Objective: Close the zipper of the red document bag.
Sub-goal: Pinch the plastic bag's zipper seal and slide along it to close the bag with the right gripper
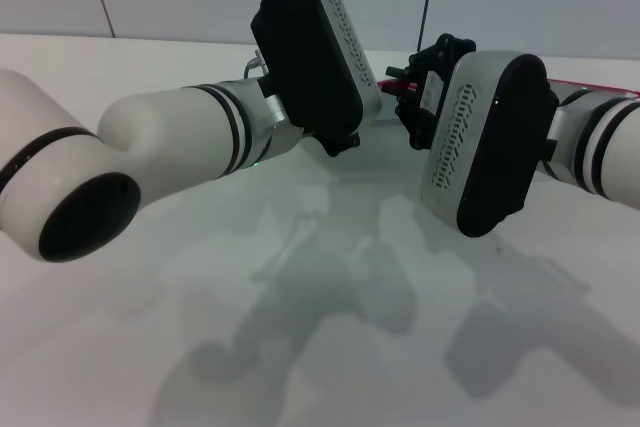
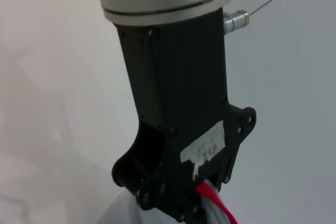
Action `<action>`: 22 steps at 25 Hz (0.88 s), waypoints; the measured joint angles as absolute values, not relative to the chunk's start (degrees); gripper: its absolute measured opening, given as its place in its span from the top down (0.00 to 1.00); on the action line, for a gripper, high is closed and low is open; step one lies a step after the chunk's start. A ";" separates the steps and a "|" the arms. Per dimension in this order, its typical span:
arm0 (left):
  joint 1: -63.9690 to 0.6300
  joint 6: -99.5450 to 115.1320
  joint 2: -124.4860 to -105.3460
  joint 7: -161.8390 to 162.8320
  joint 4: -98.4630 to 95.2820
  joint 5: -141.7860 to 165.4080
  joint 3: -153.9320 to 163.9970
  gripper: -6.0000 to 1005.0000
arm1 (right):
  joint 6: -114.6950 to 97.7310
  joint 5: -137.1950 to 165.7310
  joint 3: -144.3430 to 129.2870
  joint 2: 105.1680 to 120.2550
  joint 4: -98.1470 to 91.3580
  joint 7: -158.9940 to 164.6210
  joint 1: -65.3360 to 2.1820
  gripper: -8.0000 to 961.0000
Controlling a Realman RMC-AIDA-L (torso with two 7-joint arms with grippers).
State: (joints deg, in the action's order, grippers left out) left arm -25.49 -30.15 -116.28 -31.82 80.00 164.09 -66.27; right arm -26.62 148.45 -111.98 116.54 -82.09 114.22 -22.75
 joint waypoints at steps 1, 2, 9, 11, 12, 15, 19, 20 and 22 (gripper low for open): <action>-25.49 -30.15 -116.28 -31.81 80.01 164.09 -66.27 0.88 | -26.61 148.46 -111.98 116.54 -82.09 114.29 -22.75 0.90; -25.49 -30.15 -116.28 -31.81 80.04 164.09 -66.27 0.87 | -26.60 148.48 -111.98 116.54 -82.09 114.32 -22.76 0.90; -25.48 -30.15 -116.28 -31.73 80.07 164.17 -66.26 0.87 | -26.54 148.53 -111.95 116.55 -81.51 114.40 -22.77 0.91; -25.38 -30.15 -116.28 -31.71 80.08 164.26 -66.26 0.87 | -26.57 148.53 -111.83 116.55 -81.40 114.40 -22.77 0.91; -25.28 -30.15 -116.28 -31.69 80.08 164.31 -66.26 0.86 | -26.65 148.53 -111.74 116.55 -81.35 114.40 -22.77 0.92; -24.91 -30.15 -116.28 -31.66 80.08 164.34 -66.26 0.86 | -26.78 148.67 -111.51 116.55 -81.02 114.40 -22.74 0.92; -24.18 -30.15 -116.28 -31.65 80.50 164.36 -66.35 0.86 | -26.78 150.26 -110.89 116.54 -80.37 115.18 -22.49 0.92; -23.87 -30.15 -116.28 -31.67 80.90 164.36 -66.38 0.86 | -26.74 151.19 -110.83 116.54 -80.24 116.01 -22.46 0.92; -23.17 -30.15 -116.28 -31.78 81.77 164.36 -66.49 0.85 | -26.67 153.33 -110.76 116.54 -79.87 118.16 -22.48 0.92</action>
State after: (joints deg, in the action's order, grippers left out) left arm -23.17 -30.15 -116.28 -31.78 81.77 164.36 -66.49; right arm -26.67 153.33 -110.76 116.54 -79.87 118.16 -22.48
